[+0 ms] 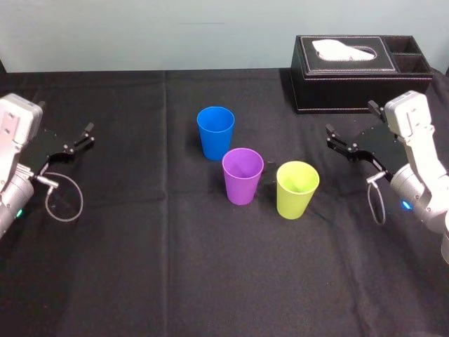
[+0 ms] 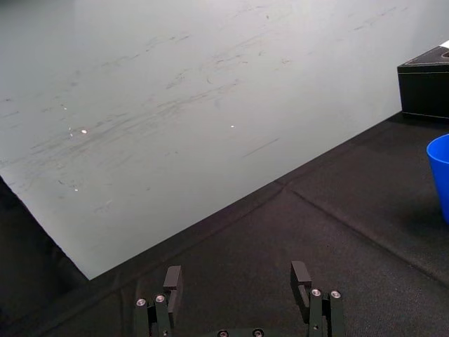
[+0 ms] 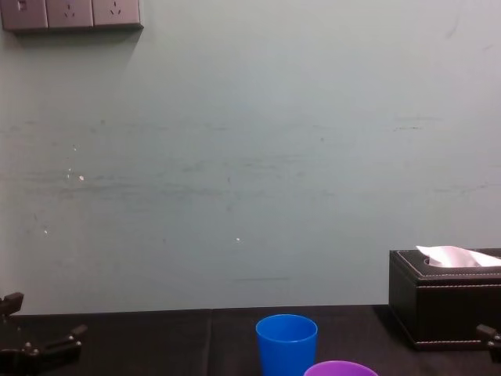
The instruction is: Stack the three plastic cups sequentially using one hand.
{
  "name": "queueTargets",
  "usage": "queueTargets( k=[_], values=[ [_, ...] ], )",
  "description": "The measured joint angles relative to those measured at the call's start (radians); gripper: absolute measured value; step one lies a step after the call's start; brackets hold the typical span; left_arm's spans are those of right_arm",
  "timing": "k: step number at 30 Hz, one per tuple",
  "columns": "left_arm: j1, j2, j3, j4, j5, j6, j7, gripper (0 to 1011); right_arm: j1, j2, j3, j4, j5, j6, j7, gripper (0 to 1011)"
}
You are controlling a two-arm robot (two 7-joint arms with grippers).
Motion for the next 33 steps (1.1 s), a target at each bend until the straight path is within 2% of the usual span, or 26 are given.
queueTargets(
  k=[19, 26, 33],
  values=[
    [0.000, 0.000, 0.000, 0.000, 0.000, 0.000, 0.000, 1010, 0.000, -0.008, 0.009, 0.000, 0.002, 0.000, 0.013, 1004],
    [0.000, 0.000, 0.000, 0.000, 0.000, 0.000, 0.000, 1010, -0.035, -0.011, 0.047, -0.029, 0.035, -0.002, 0.042, 1004],
    [0.000, 0.000, 0.000, 0.000, 0.000, 0.000, 0.000, 1010, -0.120, 0.022, 0.108, -0.119, 0.112, 0.026, 0.083, 1004]
  ],
)
